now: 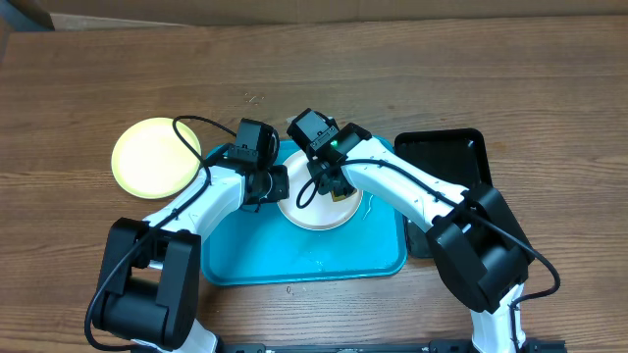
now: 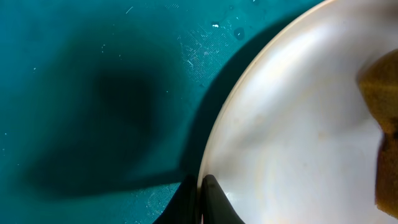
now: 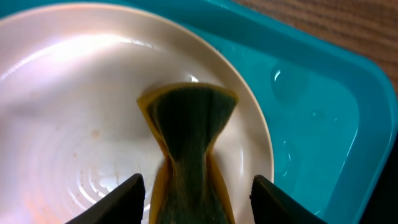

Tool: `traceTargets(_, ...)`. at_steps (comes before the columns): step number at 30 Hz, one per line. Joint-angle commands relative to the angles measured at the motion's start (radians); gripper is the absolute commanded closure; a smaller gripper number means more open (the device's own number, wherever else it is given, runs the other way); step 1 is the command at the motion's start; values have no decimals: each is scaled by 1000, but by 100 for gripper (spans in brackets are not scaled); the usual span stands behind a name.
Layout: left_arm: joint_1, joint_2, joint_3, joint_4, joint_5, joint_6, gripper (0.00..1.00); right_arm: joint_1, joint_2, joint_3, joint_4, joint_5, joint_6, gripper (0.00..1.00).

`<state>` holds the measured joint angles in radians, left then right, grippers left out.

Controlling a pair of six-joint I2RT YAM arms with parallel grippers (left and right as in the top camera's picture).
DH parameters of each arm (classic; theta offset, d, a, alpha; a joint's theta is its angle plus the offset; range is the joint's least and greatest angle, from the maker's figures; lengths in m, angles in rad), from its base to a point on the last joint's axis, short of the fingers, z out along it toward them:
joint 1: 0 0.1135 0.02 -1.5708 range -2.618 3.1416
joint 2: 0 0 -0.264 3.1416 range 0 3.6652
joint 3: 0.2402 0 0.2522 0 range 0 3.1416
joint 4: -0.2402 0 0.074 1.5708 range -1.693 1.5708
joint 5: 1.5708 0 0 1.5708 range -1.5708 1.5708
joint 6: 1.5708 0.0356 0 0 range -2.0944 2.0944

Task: Clean dirty plates on tray and stack at the side
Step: 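Carry the sponge with the right gripper onto the white plate, then scrub the white plate with the sponge while the left gripper holds it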

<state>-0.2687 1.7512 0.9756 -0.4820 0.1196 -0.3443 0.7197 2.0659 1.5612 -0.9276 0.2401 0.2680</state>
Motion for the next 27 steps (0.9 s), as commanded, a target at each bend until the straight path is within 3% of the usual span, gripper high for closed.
traceTargets(1,-1,8,15,-4,4,8,91,-4,-1,2,-11,-17,62,44)
traceTargets(4,-1,8,16,-4,4,8,91,-4,7,1,-10,-53,77,47)
traceTargets(8,-1,8,16,-5,4,8,91,-4,21,-4,6,-54,77,61)
traceTargets(16,-1,8,16,-11,4,8,91,-6,33,-14,31,-24,84,65)
traceTargets(21,-1,8,16,-12,4,8,91,-20,35,-60,79,-20,127,91)
traceTargets(23,-1,8,16,-12,4,8,91,-29,35,-82,98,-20,142,96)
traceTargets(27,-1,8,16,-12,4,8,91,-47,35,-103,123,-78,204,96)
